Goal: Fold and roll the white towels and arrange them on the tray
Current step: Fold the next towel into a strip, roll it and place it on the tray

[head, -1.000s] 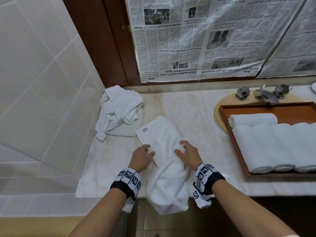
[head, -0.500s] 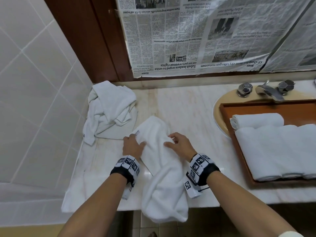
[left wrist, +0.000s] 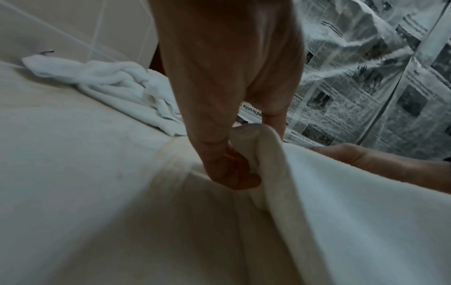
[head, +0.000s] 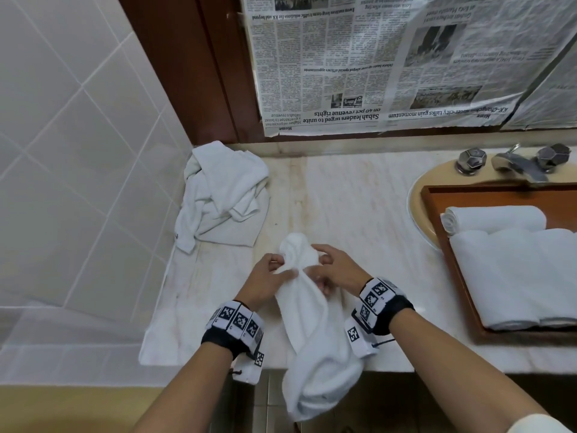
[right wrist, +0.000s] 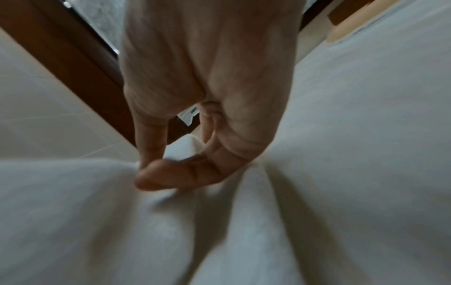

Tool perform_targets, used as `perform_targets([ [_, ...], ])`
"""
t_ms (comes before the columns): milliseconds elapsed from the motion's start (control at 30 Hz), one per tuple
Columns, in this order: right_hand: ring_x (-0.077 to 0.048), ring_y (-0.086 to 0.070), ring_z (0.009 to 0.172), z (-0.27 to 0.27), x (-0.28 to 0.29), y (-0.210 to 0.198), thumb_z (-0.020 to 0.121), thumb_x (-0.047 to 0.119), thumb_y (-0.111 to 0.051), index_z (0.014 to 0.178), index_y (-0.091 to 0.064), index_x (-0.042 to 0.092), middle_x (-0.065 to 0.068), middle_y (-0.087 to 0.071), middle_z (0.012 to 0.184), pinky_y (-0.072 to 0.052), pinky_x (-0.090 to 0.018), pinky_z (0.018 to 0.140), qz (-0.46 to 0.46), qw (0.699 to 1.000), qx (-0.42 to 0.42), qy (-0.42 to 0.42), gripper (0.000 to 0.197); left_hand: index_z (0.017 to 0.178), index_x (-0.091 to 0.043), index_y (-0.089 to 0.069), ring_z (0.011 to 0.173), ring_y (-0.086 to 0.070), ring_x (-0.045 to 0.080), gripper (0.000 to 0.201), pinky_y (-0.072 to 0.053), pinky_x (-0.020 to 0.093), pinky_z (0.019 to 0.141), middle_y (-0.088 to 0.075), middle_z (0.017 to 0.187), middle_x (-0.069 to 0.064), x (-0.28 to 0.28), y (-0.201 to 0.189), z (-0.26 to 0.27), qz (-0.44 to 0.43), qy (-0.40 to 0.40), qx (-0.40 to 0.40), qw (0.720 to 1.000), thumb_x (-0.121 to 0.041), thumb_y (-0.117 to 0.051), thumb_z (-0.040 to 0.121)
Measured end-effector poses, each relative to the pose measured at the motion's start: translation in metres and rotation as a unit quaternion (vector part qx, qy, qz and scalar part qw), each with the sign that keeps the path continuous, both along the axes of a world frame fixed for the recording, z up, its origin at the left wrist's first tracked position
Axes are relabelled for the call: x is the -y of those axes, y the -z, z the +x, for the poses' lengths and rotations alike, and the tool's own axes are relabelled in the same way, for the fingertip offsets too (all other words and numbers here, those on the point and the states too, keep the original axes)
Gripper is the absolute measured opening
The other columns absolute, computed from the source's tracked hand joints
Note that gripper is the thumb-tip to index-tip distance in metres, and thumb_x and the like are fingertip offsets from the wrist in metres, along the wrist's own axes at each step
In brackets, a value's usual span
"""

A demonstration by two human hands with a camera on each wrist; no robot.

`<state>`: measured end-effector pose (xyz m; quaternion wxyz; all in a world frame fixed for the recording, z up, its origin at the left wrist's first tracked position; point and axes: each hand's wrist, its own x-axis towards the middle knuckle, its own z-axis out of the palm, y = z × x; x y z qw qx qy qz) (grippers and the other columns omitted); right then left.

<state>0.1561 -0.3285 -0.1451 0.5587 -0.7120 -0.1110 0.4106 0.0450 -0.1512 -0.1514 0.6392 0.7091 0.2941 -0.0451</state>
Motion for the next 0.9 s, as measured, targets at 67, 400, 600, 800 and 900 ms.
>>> perform_targets([
  [67,-0.021,-0.061,0.058,-0.008,0.0,0.002,0.076,0.013,-0.084,0.133,-0.05,0.022,-0.001,-0.064,0.087,-0.047,-0.027,0.048,-0.017,0.999,0.007,-0.032,0.067,0.114,-0.02,-0.059,0.102,-0.069,0.018,0.054,-0.056,0.043,0.093,-0.069,0.113,0.001,0.004,-0.003,-0.006,-0.028,-0.004,0.001,1.0,-0.045,-0.079,0.071],
  [400,-0.013,-0.061,0.074,-0.032,0.075,-0.028,0.065,0.038,-0.091,0.133,-0.047,0.03,0.002,-0.068,0.098,-0.045,-0.023,0.054,-0.137,0.973,0.108,-0.15,0.082,0.11,-0.011,-0.066,0.099,-0.069,0.026,0.036,-0.054,0.041,0.089,-0.071,0.107,0.013,0.022,-0.051,-0.051,-0.002,0.082,0.068,0.994,-0.043,-0.065,0.095],
  [600,-0.018,-0.063,0.058,-0.071,0.118,-0.056,0.072,0.028,-0.087,0.113,-0.061,0.017,-0.004,-0.071,0.097,-0.049,-0.03,0.049,-0.1,0.967,0.063,-0.227,0.049,0.101,-0.012,-0.065,0.084,-0.062,0.015,0.02,-0.046,0.033,0.079,-0.065,0.093,0.015,0.059,-0.093,-0.069,0.055,0.169,0.105,0.978,-0.032,-0.066,0.096],
  [800,-0.024,-0.066,0.071,-0.095,0.157,-0.067,0.082,0.031,-0.075,0.096,-0.065,0.021,-0.002,-0.07,0.089,-0.05,-0.031,0.065,-0.126,0.955,0.175,-0.205,0.02,0.094,-0.02,-0.066,0.081,-0.057,0.006,0.014,-0.042,0.028,0.078,-0.062,0.084,-0.008,0.087,-0.123,-0.094,0.121,0.188,0.126,0.967,-0.033,-0.063,0.097],
  [900,-0.016,-0.05,0.08,-0.1,0.168,-0.071,0.076,0.039,-0.081,0.071,-0.051,0.02,0.001,-0.053,0.087,-0.036,-0.024,0.071,-0.149,0.924,0.317,-0.155,0.036,0.098,-0.021,-0.066,0.085,-0.056,0.007,0.015,-0.04,0.029,0.08,-0.062,0.086,-0.009,0.095,-0.133,-0.103,0.139,0.205,0.143,0.958,-0.035,-0.062,0.098],
])
